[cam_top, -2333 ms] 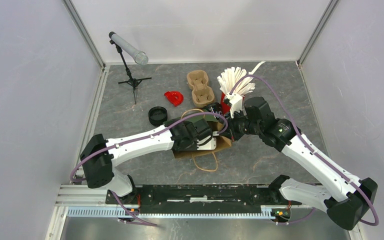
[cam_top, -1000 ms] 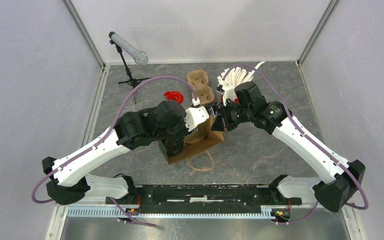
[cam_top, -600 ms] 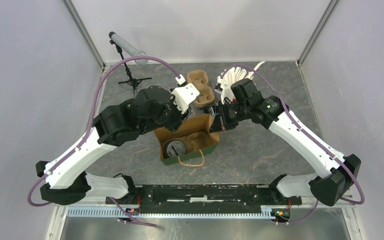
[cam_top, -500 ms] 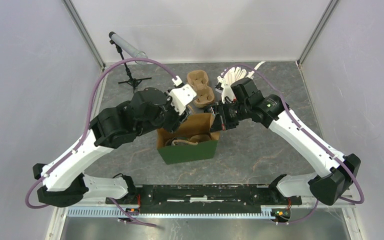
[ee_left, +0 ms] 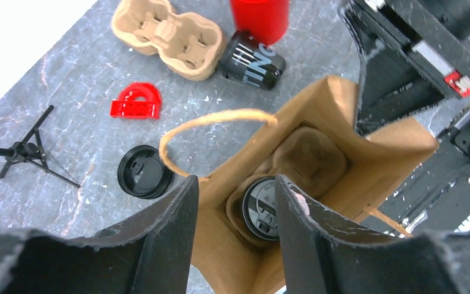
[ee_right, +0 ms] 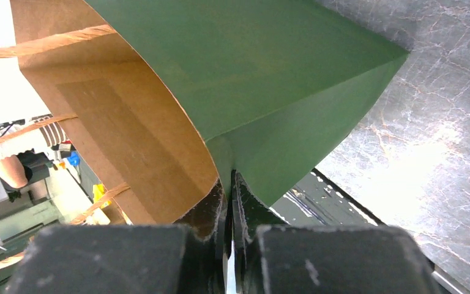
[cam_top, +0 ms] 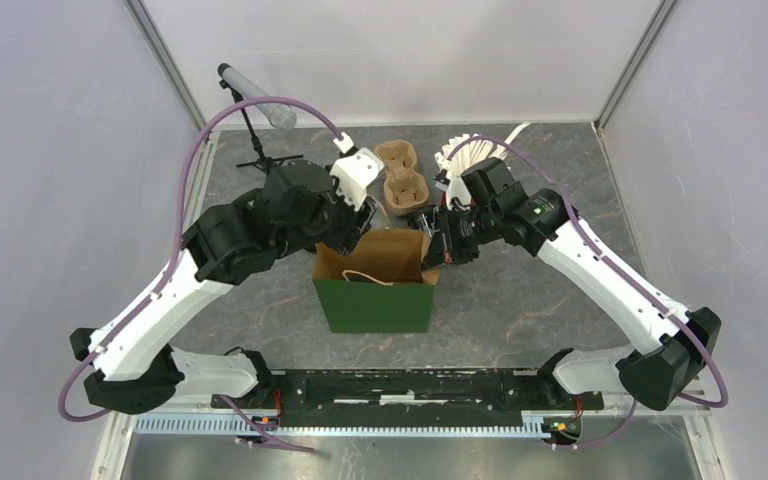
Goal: Pack the takeout coffee
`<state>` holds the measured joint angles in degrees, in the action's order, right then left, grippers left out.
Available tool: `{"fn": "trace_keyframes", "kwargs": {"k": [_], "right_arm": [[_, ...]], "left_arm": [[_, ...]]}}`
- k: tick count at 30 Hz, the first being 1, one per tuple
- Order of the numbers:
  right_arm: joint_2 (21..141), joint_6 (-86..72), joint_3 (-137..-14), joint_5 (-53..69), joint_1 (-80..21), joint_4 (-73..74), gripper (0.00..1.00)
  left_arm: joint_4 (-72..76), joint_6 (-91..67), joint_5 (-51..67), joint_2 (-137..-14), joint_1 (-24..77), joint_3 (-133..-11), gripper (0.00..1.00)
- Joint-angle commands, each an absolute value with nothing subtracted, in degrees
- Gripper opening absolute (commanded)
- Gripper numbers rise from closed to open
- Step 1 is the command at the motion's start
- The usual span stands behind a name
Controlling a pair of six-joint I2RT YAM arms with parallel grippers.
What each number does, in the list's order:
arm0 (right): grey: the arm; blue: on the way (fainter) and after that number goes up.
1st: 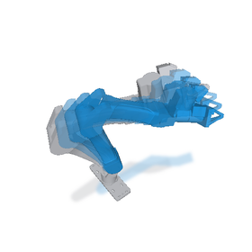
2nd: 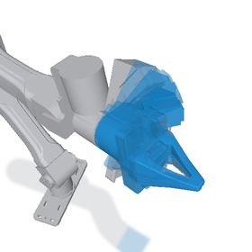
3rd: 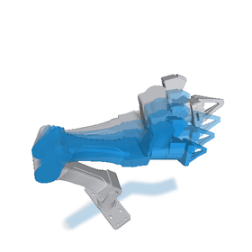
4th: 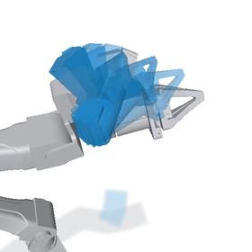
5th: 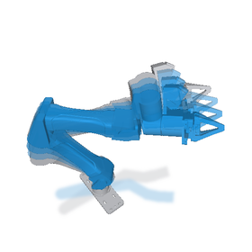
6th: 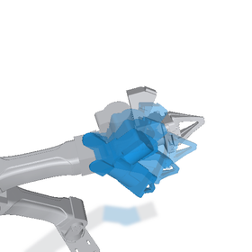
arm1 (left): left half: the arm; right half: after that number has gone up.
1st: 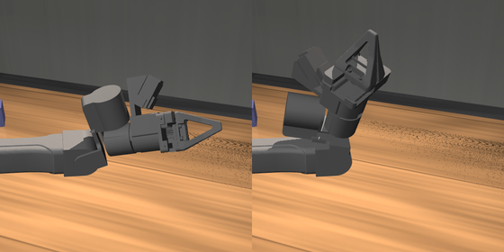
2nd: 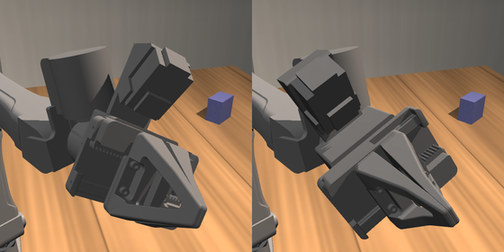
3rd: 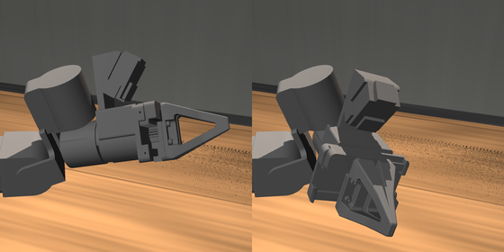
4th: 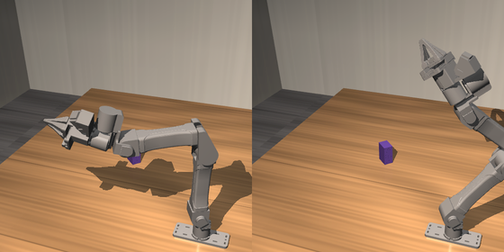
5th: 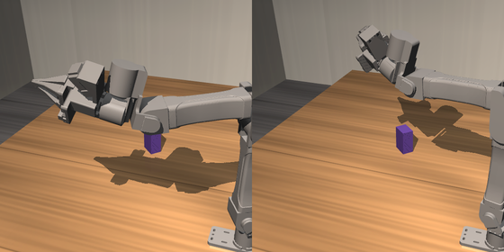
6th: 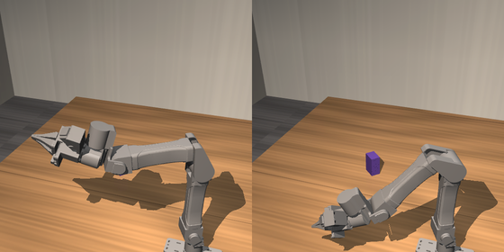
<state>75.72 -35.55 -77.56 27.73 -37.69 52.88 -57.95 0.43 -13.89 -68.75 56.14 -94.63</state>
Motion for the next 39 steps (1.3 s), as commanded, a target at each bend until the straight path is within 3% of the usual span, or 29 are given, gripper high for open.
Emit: {"fn": "trace_keyframes", "kwargs": {"k": [1,5,12,14,16,17,18,19,26,31,34,39], "right_arm": [[76.22,-38.27,-79.29,29.74,-37.62,50.9,0.09],[76.55,-39.17,-79.18,29.47,-37.62,48.83,0.19],[75.62,-39.01,-82.79,25.53,-37.19,46.75,0.55],[74.88,-38.55,-83.63,24.42,-36.71,45.35,0.64],[74.09,-37.59,-84.02,23.87,-36.27,43.53,0.7],[73.43,-37.14,-83.98,23.19,-36.14,42.55,0.77],[72.98,-36.84,-83.99,22.27,-35.99,42.02,0.93],[72.47,-36.46,-84.04,21.33,-36.03,41.41,0.98],[66.98,-28.22,-79.47,4.94,-35.33,38.01,0.98],[62.94,-22.41,-70.78,-9.8,-34.8,33.49,0.98],[62.12,-19.61,-63.18,-11.16,-34.76,28.49,0.88],[63.44,-15.9,-51.32,-8.1,-35.07,15.26,0.85]], "left_arm": [[-56.88,-1.8,-10.97,-68.46,54.48,-100.3,0.59],[-52.83,-0.39,-0.56,-65.36,54.49,-96.79,0.63],[-51.95,-3.61,0.19,-64.53,54.45,-97.62,0.69],[-53.3,-4.61,-2.15,-66.02,54.4,-100.13,0.78],[-55.18,-6.09,-3.53,-67.84,54.4,-102.75,0.94],[-55.76,-6.63,-4.21,-68.79,54.33,-103.93,0.99],[-56.38,-7.23,-4.87,-69.53,54.32,-104.74,1.0],[-56.89,-7.65,-5.76,-70.06,54.29,-105.38,1.0],[-60.64,-11.61,-14.74,-74.14,52.65,-110.83,1.0],[-70.96,-13.57,-22.47,-80.58,50.09,-123.42,1.0],[-71.41,-12.66,-21.15,-81.2,49.02,-125.21,0.99],[-73.99,-14.63,-17.34,-82.52,45.13,-126.36,0.95]]}}
